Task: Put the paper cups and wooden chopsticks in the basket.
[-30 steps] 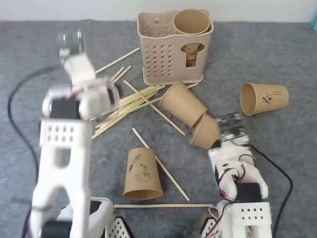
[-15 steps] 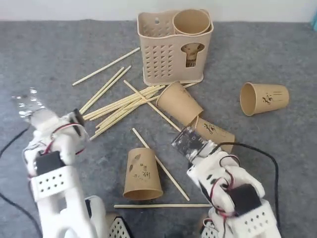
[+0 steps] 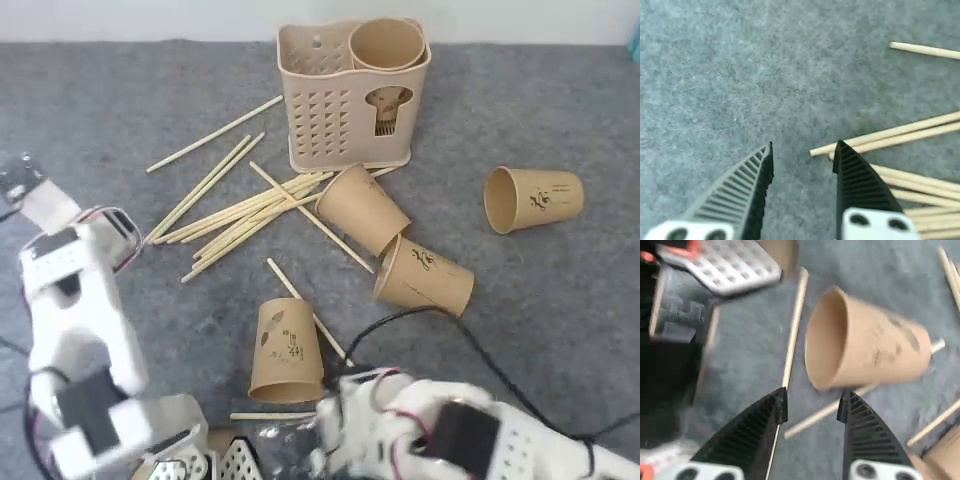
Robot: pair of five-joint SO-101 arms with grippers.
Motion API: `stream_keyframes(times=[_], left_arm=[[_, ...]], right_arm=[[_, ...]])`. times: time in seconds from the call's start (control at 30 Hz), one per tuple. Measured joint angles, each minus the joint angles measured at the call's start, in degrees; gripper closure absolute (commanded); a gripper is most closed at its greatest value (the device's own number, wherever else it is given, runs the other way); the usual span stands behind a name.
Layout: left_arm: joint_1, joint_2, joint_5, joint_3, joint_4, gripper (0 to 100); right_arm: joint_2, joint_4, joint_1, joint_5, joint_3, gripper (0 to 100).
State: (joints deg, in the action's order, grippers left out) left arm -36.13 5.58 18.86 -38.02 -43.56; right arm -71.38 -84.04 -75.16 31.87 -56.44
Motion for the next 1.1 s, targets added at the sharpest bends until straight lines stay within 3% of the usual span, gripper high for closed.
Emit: stream_keyframes(times=[0.13,0.3,0.87,1.03,1.1], left_arm=[[-0.4,-5.5,0.5,4.7,-1.2,82],[-0.4,-5.9,0.5,5.4,-1.6,82],[-0.4,-5.9,0.6,5.4,-1.6,82],[-0.4,-5.9,0.6,5.4,-1.6,82],[-0.4,-5.9,0.6,5.4,-1.6,82]], right_arm=[[8.7,13.4,0.6,-6.1,-1.8,81.7],[13.1,27.1,6.6,-9.3,-7.2,81.7],[13.1,42.2,26.1,-11.9,-14.1,82.5],[13.2,47.2,32.2,-20.3,-14.1,98.7],[13.6,47.6,33.8,-22.4,-14.1,98.1]])
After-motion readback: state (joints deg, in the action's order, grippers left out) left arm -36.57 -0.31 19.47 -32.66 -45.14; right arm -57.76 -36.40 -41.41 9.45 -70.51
